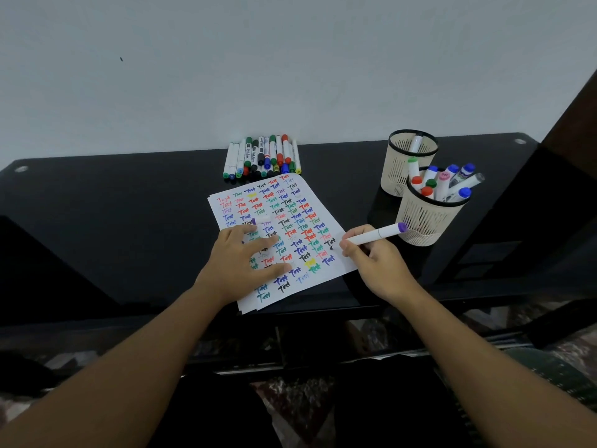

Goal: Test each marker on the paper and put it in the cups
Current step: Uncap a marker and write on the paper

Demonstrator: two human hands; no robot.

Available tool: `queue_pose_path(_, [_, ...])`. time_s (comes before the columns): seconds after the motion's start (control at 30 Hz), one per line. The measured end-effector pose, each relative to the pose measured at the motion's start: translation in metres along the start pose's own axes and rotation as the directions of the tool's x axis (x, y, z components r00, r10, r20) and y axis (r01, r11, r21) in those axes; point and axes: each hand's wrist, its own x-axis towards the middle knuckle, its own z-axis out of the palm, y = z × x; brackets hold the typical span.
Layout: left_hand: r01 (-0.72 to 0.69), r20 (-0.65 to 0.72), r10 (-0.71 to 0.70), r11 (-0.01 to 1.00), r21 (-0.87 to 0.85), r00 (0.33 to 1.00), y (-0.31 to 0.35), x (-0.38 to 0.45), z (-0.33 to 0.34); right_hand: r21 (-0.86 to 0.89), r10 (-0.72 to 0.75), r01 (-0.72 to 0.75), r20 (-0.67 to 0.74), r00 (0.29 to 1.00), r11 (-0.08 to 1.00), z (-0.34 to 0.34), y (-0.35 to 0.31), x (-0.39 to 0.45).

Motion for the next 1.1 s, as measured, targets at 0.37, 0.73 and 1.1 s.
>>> queue_pose_path(0.37, [-0.001,0.009,0.000,1.000,0.014,1.000,0.0007,0.0000,-0.0012,0.014,0.033,-0.033,-0.002,0.999,0.999,-0.0015,-0.0035,-0.0003])
queue_pose_path(0.73, [-0.001,0.013,0.000,1.000,0.024,1.000,0.0006,0.0003,-0.0006,0.029,0.030,-0.029,-0.029,0.999,0.999,-0.0021,-0.0029,-0.0019])
queue_pose_path(1.1, [-0.011,-0.001,0.011,1.000,0.014,1.000,-0.0005,-0.0002,0.0001,0.011,-0.010,0.010,-0.070,0.998,1.000,-0.0027,0.0005,-0.0014])
